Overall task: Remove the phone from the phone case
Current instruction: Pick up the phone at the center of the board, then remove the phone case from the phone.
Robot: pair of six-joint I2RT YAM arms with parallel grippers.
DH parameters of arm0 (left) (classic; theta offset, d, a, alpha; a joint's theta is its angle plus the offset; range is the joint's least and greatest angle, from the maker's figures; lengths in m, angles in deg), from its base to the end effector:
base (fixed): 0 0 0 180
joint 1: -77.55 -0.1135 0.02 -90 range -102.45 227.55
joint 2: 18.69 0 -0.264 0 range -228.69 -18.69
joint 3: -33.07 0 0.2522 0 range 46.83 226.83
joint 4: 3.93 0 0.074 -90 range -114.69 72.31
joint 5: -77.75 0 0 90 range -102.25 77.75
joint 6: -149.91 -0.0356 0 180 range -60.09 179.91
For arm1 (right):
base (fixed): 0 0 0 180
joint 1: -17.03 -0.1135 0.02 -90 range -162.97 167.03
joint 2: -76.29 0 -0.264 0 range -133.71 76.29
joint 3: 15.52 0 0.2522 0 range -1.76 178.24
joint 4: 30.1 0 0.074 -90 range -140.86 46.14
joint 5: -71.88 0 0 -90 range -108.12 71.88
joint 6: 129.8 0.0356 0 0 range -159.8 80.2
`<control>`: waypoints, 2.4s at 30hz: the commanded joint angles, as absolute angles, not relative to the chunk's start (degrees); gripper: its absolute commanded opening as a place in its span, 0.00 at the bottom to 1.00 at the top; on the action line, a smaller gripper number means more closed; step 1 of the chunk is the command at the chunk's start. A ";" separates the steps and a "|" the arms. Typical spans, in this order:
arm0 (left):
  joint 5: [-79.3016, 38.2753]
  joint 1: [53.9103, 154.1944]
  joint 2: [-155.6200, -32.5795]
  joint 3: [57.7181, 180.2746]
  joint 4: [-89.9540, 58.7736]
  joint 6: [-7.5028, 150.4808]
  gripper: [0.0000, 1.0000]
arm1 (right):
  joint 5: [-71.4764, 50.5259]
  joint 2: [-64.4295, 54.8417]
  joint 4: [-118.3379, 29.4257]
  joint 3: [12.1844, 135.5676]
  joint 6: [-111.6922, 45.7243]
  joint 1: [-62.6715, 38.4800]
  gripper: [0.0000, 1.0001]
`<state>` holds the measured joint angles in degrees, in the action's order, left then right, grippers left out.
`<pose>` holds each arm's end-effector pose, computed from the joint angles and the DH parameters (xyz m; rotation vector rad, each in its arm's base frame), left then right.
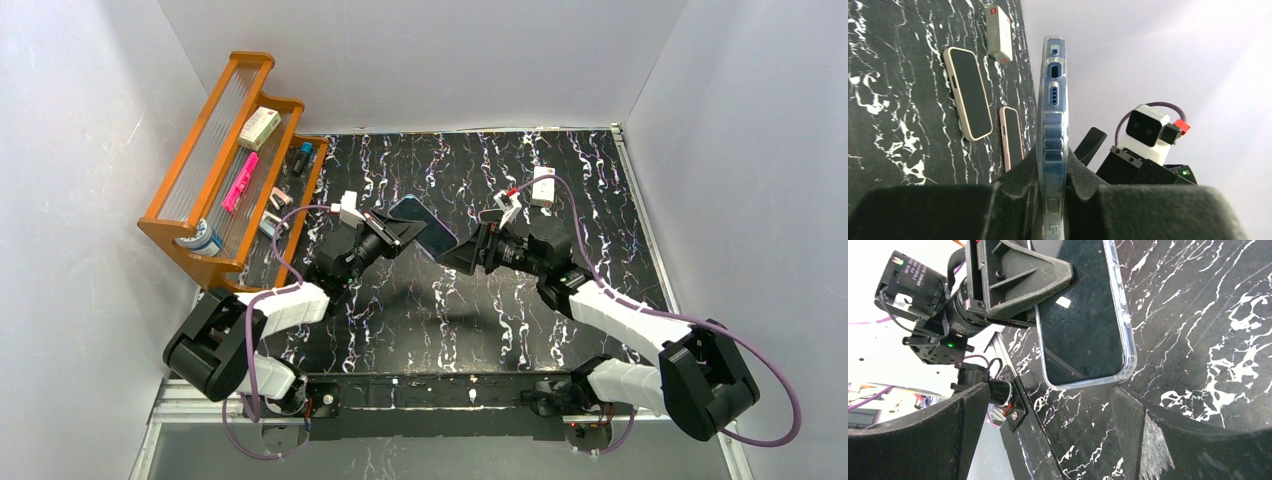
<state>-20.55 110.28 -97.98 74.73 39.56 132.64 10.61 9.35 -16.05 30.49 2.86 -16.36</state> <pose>0.2322 -0.1554 0.2301 -0.4485 1.6277 -1.5577 0.2048 0.1555 0.2537 -0.2678 1.8684 1.3766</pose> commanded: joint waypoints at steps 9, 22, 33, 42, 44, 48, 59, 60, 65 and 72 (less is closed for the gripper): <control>-14.75 111.45 -95.91 72.66 55.02 138.50 0.00 | 14.45 9.01 0.55 28.55 10.19 -16.31 0.88; -10.26 114.16 -97.71 71.49 63.41 142.85 0.00 | 16.75 5.73 4.82 30.73 11.07 -16.34 0.63; -8.90 115.35 -97.08 70.38 64.49 144.62 0.00 | 19.13 3.46 11.88 30.30 11.59 -16.31 0.45; -9.32 115.32 -98.54 69.81 64.40 149.63 0.00 | 21.77 3.25 12.72 29.68 1.45 -16.28 0.06; -9.79 115.35 -98.26 70.06 64.12 149.91 0.00 | 22.90 2.68 13.37 29.78 -0.53 -16.30 0.01; -10.77 115.32 -97.82 70.16 63.23 151.81 0.00 | 26.05 1.49 14.36 30.92 -5.24 -16.28 0.01; -12.25 115.35 -95.51 70.47 59.44 153.17 0.00 | 32.31 -1.02 3.62 38.50 -22.44 -16.42 0.01; -12.25 115.32 -95.29 70.47 59.06 153.16 0.00 | 32.62 -1.17 1.93 39.31 -24.14 -16.49 0.01; -14.19 115.26 -94.63 70.89 57.29 152.05 0.00 | 33.36 -2.02 -4.46 43.04 -30.82 -16.81 0.01; -16.38 114.45 -94.57 72.08 56.15 150.18 0.00 | 32.29 -3.65 -11.44 46.80 -37.16 -17.26 0.01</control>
<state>-9.68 112.82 -96.17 69.83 57.42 151.37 33.28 -2.06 -8.22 42.64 -24.92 -15.46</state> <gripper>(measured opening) 0.152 0.125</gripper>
